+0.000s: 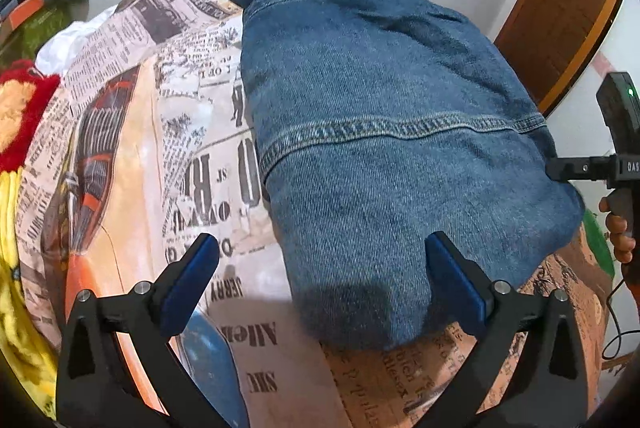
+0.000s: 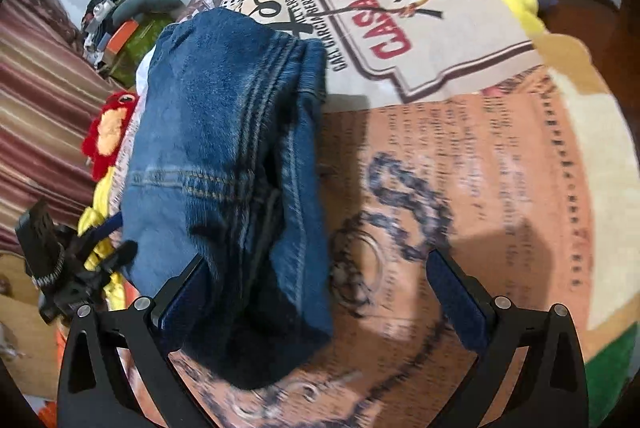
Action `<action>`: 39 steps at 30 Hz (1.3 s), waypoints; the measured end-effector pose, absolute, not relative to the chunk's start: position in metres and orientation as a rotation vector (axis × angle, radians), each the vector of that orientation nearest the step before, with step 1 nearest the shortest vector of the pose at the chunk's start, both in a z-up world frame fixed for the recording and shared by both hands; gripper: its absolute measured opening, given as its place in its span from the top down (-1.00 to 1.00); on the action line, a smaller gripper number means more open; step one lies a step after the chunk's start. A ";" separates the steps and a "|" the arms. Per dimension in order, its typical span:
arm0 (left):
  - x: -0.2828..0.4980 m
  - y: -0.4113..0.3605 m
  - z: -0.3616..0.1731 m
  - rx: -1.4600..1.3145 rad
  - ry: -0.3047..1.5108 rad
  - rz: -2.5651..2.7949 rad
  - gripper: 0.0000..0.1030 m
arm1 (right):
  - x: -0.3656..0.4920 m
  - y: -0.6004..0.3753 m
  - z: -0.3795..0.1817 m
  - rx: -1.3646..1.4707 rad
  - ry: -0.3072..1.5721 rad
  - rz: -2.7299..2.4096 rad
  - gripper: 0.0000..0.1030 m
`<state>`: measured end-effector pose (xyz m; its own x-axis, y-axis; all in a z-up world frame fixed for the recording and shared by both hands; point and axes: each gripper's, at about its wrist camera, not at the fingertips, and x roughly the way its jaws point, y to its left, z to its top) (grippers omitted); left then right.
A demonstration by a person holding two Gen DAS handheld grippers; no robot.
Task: Fold large clothes
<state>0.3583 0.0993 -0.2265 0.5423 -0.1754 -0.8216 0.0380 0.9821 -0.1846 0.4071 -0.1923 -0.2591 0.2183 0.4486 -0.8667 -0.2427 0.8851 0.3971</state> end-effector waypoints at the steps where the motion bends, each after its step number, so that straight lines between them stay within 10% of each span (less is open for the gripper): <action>1: 0.356 0.100 -0.226 -0.152 0.994 -0.125 -1.00 | 0.404 -0.197 -0.258 0.184 1.269 0.471 -0.99; 18: 0.383 0.142 -0.180 -0.222 0.932 -0.074 -1.00 | 0.426 -0.166 -0.183 0.169 1.106 0.536 -0.99; 39: 0.470 0.154 -0.274 -0.679 1.184 -0.282 -1.00 | 0.499 -0.116 -0.298 0.329 1.431 0.657 -0.99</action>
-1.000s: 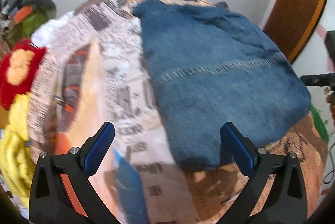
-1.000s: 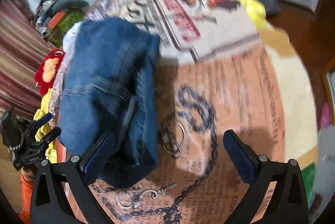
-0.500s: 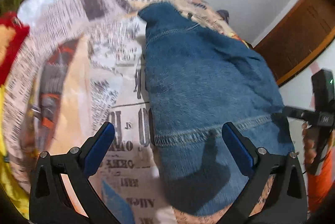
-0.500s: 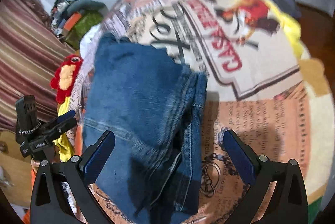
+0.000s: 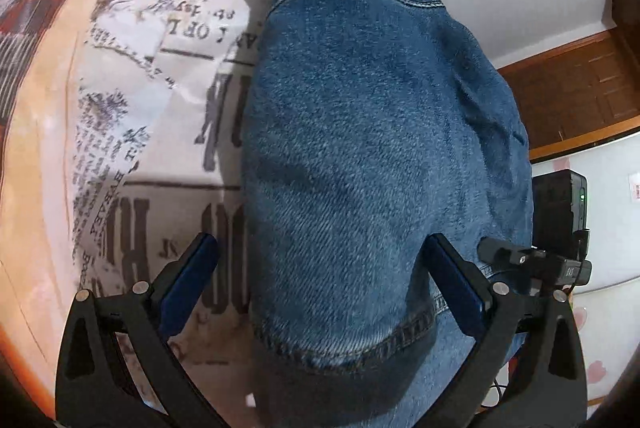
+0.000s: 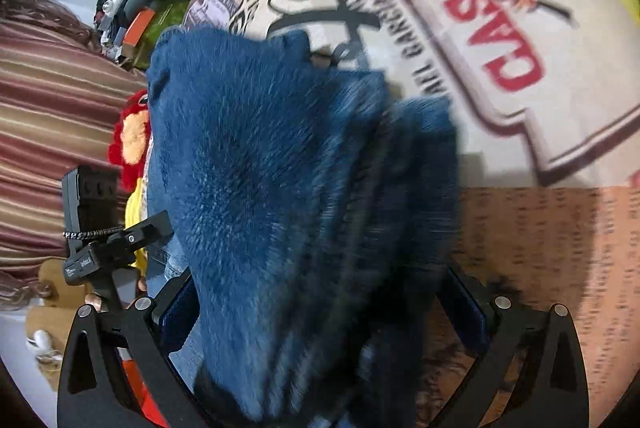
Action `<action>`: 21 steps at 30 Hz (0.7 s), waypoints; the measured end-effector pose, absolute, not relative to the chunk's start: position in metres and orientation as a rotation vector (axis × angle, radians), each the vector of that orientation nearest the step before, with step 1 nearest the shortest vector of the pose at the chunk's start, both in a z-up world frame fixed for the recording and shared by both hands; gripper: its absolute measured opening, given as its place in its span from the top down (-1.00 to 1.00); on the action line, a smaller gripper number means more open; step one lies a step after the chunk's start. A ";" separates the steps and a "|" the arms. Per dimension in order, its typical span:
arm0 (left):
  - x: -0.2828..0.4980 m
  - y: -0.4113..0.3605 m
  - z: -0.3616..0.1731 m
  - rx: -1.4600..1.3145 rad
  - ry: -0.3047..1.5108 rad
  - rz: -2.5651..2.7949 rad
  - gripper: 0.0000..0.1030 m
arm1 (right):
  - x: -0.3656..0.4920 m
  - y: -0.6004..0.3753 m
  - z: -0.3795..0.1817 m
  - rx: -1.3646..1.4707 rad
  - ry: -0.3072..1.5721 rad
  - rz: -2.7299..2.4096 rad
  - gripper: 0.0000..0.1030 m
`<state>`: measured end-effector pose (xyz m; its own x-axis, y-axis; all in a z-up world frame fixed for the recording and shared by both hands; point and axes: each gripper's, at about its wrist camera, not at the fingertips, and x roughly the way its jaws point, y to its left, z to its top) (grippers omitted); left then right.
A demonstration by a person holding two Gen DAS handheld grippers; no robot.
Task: Fold large clothes
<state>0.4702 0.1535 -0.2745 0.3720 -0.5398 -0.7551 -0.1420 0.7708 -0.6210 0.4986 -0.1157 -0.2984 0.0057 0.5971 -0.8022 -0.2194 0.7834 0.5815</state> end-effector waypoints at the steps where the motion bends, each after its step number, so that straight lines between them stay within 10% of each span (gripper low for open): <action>1: 0.471 0.151 -0.274 -0.676 1.182 -0.291 -1.00 | 0.498 -0.112 -0.298 0.324 1.424 0.662 -0.99; 5: 0.470 0.139 -0.271 -0.717 1.151 -0.357 -0.74 | 0.495 -0.096 -0.295 0.289 1.407 0.655 -0.89; 13: 0.450 0.132 -0.244 -0.681 1.094 -0.350 -0.17 | 0.485 -0.100 -0.261 0.269 1.348 0.669 0.15; 21: 0.418 0.124 -0.177 -0.502 0.987 -0.331 -0.07 | 0.457 -0.083 -0.211 0.205 1.273 0.694 0.33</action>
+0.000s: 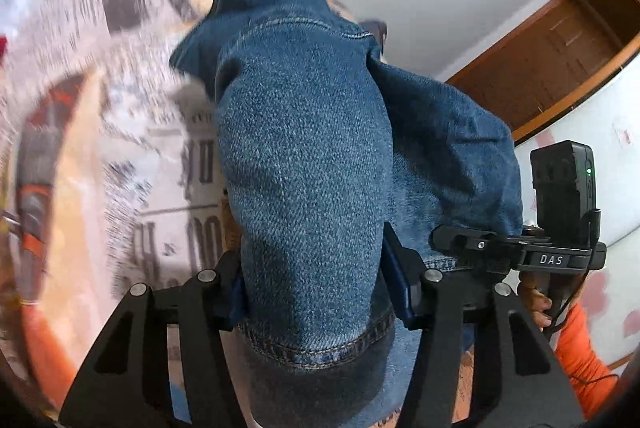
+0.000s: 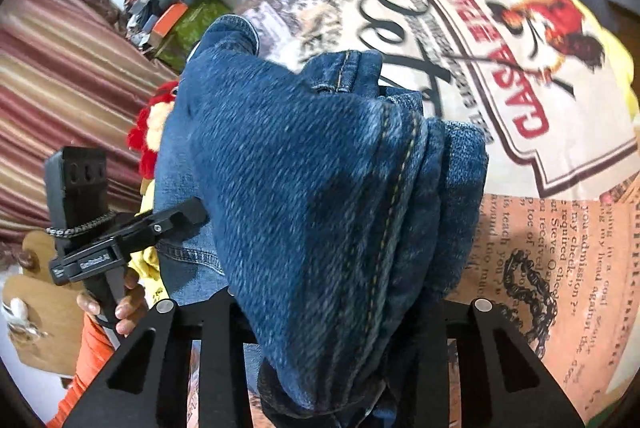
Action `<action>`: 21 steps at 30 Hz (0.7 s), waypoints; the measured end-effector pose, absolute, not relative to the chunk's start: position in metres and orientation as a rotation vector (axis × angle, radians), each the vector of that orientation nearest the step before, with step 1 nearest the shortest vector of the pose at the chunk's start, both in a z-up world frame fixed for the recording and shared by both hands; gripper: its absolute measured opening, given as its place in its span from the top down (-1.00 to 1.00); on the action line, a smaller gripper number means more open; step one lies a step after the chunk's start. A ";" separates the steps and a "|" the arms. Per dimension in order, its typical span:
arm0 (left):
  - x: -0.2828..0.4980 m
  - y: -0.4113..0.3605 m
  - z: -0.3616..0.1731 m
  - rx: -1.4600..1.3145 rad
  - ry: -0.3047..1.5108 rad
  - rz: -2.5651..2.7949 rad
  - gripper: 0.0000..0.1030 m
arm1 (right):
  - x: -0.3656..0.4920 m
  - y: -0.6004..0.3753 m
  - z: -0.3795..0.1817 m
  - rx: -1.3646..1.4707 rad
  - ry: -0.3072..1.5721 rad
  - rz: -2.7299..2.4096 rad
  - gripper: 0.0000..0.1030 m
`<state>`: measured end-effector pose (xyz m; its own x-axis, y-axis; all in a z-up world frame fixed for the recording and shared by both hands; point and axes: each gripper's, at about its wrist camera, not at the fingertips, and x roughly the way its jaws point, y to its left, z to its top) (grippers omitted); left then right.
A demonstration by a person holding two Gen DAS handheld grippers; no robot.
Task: Fold large clothes
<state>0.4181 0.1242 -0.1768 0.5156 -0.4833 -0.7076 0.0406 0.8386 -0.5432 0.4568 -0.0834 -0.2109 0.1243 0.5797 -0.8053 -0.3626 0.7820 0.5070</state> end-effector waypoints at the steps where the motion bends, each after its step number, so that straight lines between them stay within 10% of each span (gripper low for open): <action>1: 0.415 0.127 -0.169 -0.498 0.970 -0.328 -0.07 | 0.452 -0.078 -0.201 0.207 1.257 0.700 0.33; 21: 0.312 0.264 -0.135 -0.557 0.849 -0.134 -0.06 | 0.398 0.080 -0.173 0.144 1.267 0.853 0.34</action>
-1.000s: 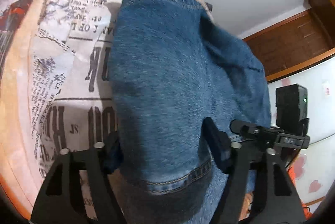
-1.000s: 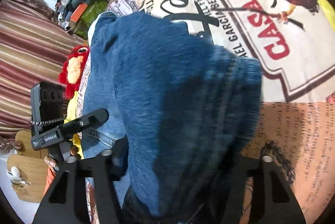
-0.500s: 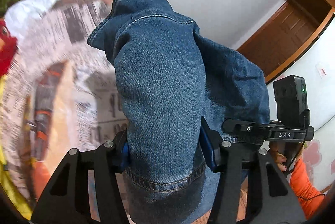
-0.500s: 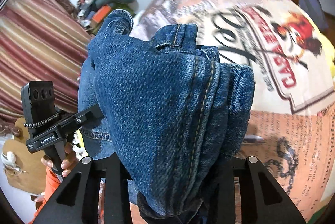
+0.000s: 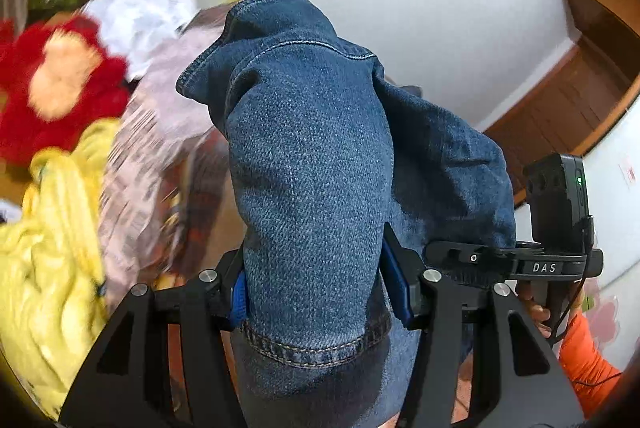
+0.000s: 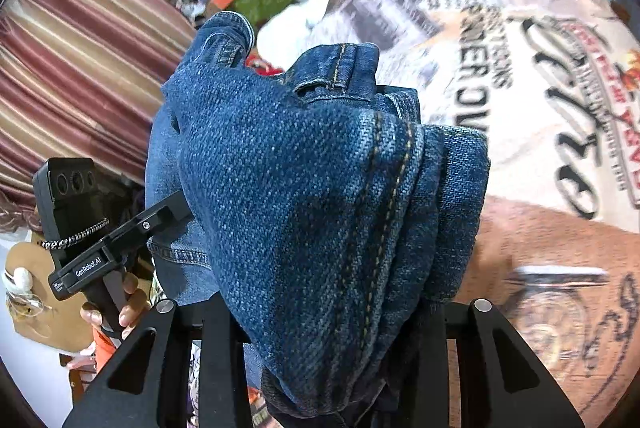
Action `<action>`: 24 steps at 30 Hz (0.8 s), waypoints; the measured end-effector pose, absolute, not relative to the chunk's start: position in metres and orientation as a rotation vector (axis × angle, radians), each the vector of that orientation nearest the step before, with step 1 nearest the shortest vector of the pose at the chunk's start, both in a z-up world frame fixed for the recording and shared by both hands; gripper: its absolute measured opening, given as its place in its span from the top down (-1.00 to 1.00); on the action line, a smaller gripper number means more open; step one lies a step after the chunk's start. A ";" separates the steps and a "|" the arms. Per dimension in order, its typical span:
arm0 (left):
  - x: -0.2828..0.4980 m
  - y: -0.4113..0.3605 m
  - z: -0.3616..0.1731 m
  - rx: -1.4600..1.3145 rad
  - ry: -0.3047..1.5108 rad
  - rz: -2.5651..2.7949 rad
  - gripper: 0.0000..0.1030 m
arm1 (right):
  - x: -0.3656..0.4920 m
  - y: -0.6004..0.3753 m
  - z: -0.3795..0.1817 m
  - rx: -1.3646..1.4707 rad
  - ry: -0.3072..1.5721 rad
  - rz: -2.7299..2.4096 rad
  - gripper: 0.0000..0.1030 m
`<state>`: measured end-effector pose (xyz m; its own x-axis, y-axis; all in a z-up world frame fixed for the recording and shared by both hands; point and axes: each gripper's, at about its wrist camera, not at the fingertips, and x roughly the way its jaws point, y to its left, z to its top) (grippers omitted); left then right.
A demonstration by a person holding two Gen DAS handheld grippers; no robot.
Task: Fold large clothes
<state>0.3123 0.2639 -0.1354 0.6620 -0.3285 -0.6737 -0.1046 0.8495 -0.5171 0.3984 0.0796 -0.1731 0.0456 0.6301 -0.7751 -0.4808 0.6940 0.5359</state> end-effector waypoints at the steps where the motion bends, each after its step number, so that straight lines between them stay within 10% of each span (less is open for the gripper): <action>1: 0.310 0.272 -0.146 -0.575 0.865 -0.119 -0.06 | 0.396 0.087 -0.182 0.138 1.286 0.854 0.34; 13: 0.310 0.324 -0.236 -0.642 1.013 0.003 -0.07 | 0.414 0.152 -0.287 0.057 1.451 0.861 0.32; 24: 0.316 0.317 -0.244 -0.461 1.002 0.077 -0.18 | 0.404 0.146 -0.273 -0.147 1.348 0.875 0.13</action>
